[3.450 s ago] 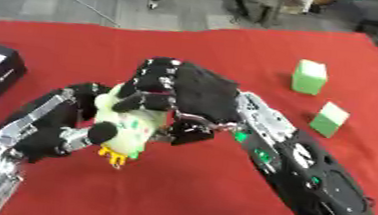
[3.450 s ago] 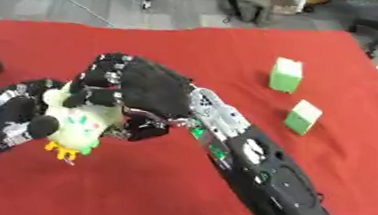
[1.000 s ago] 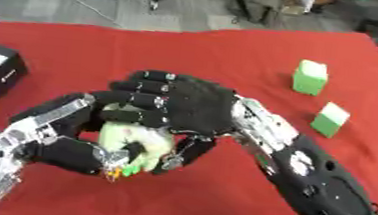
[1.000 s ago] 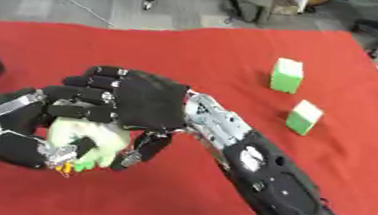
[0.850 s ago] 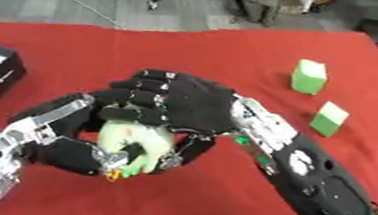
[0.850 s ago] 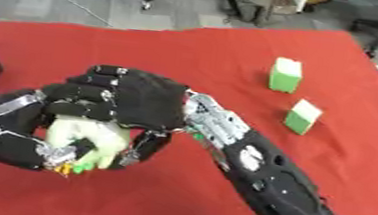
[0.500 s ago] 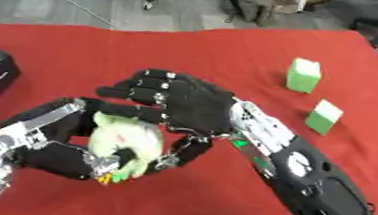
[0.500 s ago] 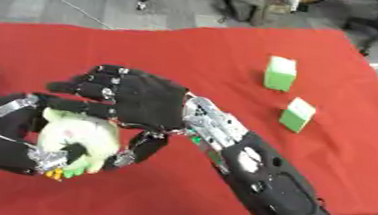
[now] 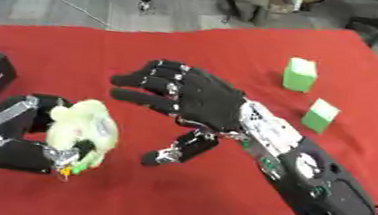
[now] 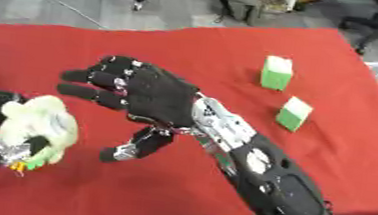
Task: Pick up the objects with one hand, pass them to the other hand, and then place them into the box on the other side of the table.
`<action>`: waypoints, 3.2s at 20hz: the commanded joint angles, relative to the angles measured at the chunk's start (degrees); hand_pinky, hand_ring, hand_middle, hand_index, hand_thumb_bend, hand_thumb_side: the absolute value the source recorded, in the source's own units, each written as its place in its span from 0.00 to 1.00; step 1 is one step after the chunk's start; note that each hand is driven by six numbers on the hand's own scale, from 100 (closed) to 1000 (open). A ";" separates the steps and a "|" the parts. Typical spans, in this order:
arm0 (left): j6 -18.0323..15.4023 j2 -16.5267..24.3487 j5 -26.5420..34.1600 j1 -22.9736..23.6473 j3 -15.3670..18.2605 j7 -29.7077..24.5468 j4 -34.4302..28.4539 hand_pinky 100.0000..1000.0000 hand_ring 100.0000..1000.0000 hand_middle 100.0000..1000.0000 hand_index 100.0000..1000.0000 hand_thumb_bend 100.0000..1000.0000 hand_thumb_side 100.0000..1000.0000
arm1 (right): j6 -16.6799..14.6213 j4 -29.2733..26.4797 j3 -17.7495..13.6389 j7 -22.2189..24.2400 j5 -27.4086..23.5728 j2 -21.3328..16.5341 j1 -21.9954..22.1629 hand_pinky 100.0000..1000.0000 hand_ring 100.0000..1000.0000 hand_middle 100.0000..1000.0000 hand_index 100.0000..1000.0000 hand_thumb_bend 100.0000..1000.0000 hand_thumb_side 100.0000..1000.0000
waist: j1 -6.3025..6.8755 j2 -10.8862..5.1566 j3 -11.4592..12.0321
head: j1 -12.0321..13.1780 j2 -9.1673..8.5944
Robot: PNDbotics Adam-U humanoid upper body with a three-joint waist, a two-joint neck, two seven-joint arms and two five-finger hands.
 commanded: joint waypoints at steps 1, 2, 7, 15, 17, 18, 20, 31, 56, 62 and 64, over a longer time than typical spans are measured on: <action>1.53 3.47 -2.66 -0.87 4.95 2.82 0.53 0.63 0.27 0.10 0.40 0.25 0.01 | 1.17 -2.30 -1.54 0.16 -1.50 -1.64 -0.10 0.69 0.72 0.82 0.98 0.52 0.36 | 0.15 -1.12 0.42 | 3.49 -0.18; 2.42 4.16 -3.60 -1.27 6.47 3.76 1.84 0.64 0.28 0.11 0.41 0.26 0.02 | 1.39 -2.58 -1.75 0.46 -1.80 -1.87 0.18 0.69 0.71 0.81 0.98 0.51 0.36 | 0.17 -1.20 0.51 | 5.44 -0.32; 7.25 8.77 -8.47 -2.81 14.40 8.64 9.58 0.62 0.30 0.13 0.44 0.40 0.13 | 1.39 -4.41 -1.85 1.90 -3.90 -2.19 1.00 0.70 0.71 0.80 0.98 0.49 0.38 | 0.26 -1.52 -0.04 | 16.82 -1.27; 15.43 14.29 -16.66 -4.66 21.84 16.83 22.87 0.66 0.43 0.31 0.65 0.61 0.29 | -0.10 -6.51 -0.91 4.85 -7.17 -2.00 1.16 0.70 0.71 0.80 0.98 0.45 0.37 | -0.18 -1.31 -2.72 | 23.72 -2.91; 17.45 13.54 -18.68 -5.42 19.94 18.85 26.16 0.72 0.55 0.49 0.77 0.76 0.41 | -0.44 -6.95 -0.92 5.31 -7.61 -2.02 1.20 0.70 0.71 0.80 0.98 0.44 0.38 | -0.32 -1.30 -3.35 | 24.11 -3.25; 18.46 13.13 -19.69 -6.10 19.01 19.86 27.80 0.73 0.59 0.54 0.79 0.78 0.43 | -0.56 -7.08 -0.93 5.53 -7.81 -2.03 1.24 0.70 0.71 0.80 0.98 0.44 0.38 | -0.37 -1.31 -3.59 | 24.25 -3.35; 19.70 11.08 -24.80 -12.58 15.34 20.67 43.77 0.82 0.76 0.74 0.89 0.91 0.59 | -0.87 -7.18 -0.83 5.99 -8.20 -1.95 1.42 0.70 0.71 0.80 0.98 0.44 0.38 | -0.43 -1.56 -4.23 | 24.79 -3.30; 4.70 9.26 -24.21 -18.20 15.97 28.97 47.02 0.86 0.77 0.71 0.84 0.87 0.65 | 0.09 -6.67 -3.52 6.58 -8.97 -3.90 2.31 0.71 0.71 0.80 0.98 0.41 0.37 | -0.35 -1.95 -3.82 | 18.38 -2.52; -20.12 -1.05 -1.19 -2.15 10.96 10.22 -1.04 0.83 0.64 0.52 0.76 0.65 0.58 | 18.89 38.11 -25.76 23.34 -20.41 -21.32 -5.06 0.87 0.85 0.91 1.00 0.26 0.57 | -1.64 -1.68 -1.62 | -6.94 -0.15; -20.95 -2.37 -1.57 -1.91 10.20 8.36 -1.04 0.83 0.64 0.52 0.76 0.65 0.58 | 18.48 39.76 -26.01 25.18 -18.80 -21.54 -4.73 0.88 0.85 0.90 1.00 0.26 0.60 | -1.56 -1.63 -1.45 | -6.47 -0.15; -21.01 -2.35 -1.82 -1.80 10.15 7.83 -1.04 0.83 0.64 0.52 0.76 0.65 0.59 | 17.50 37.70 -25.68 27.41 -19.22 -22.26 -3.88 0.87 0.85 0.90 1.00 0.27 0.61 | -1.62 -1.68 -1.55 | -6.37 -0.15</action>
